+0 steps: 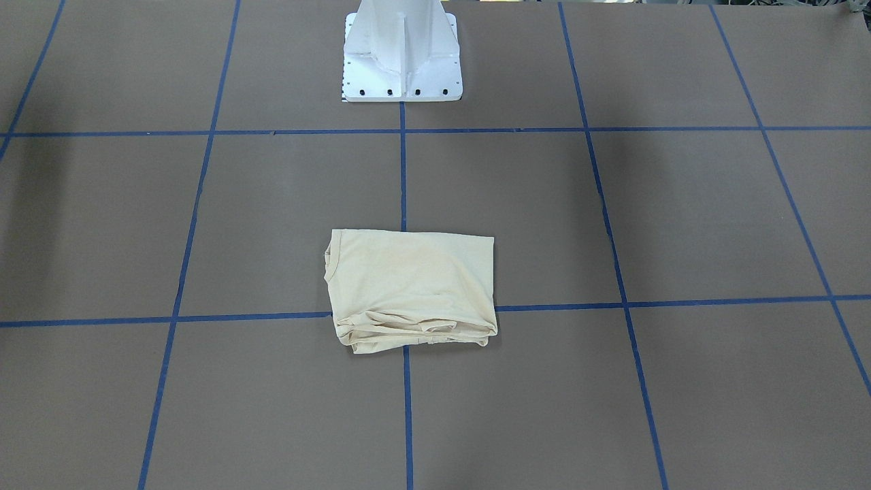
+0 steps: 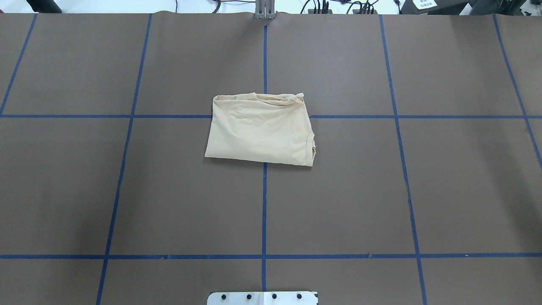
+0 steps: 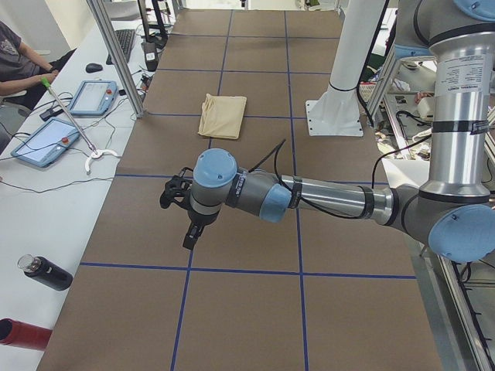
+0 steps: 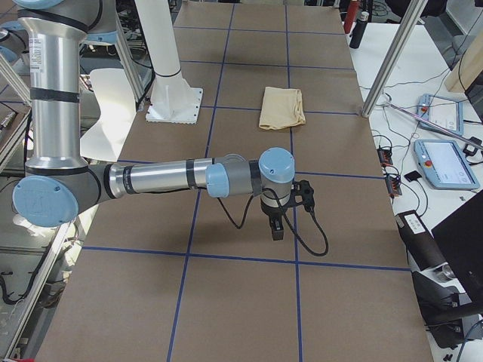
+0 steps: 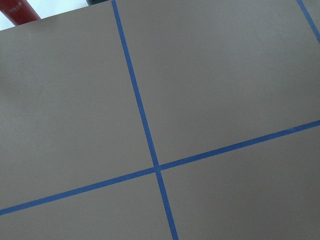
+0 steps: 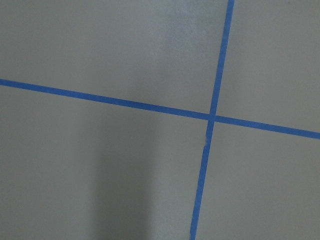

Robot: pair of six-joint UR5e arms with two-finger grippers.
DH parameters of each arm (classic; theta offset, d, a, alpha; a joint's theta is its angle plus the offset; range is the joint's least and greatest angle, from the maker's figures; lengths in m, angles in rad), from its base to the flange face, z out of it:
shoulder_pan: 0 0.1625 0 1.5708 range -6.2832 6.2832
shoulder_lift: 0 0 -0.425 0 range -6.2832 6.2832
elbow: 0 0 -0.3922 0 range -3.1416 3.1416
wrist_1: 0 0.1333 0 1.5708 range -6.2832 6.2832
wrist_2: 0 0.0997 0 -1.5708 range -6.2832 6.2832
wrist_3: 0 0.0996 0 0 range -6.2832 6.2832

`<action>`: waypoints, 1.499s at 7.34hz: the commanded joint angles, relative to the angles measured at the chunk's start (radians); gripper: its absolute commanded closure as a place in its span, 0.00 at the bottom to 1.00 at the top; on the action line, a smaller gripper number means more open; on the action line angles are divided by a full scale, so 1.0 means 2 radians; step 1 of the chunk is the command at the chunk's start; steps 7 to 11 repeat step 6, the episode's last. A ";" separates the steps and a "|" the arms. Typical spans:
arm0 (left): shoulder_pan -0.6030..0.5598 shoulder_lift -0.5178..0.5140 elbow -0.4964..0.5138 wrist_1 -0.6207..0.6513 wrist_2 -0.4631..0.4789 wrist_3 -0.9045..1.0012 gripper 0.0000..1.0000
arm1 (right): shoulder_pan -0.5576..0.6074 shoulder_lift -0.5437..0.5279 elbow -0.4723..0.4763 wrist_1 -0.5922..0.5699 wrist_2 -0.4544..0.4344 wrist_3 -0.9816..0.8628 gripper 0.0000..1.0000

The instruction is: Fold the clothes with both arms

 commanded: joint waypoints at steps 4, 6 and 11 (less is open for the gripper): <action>0.005 0.000 0.001 0.000 0.000 0.000 0.00 | -0.001 0.000 0.000 0.012 -0.002 0.001 0.00; 0.005 0.000 0.003 0.001 0.004 0.002 0.00 | -0.001 -0.001 0.002 0.012 -0.034 0.000 0.00; 0.005 0.000 0.003 0.001 0.004 0.002 0.00 | -0.001 -0.001 0.002 0.012 -0.034 0.000 0.00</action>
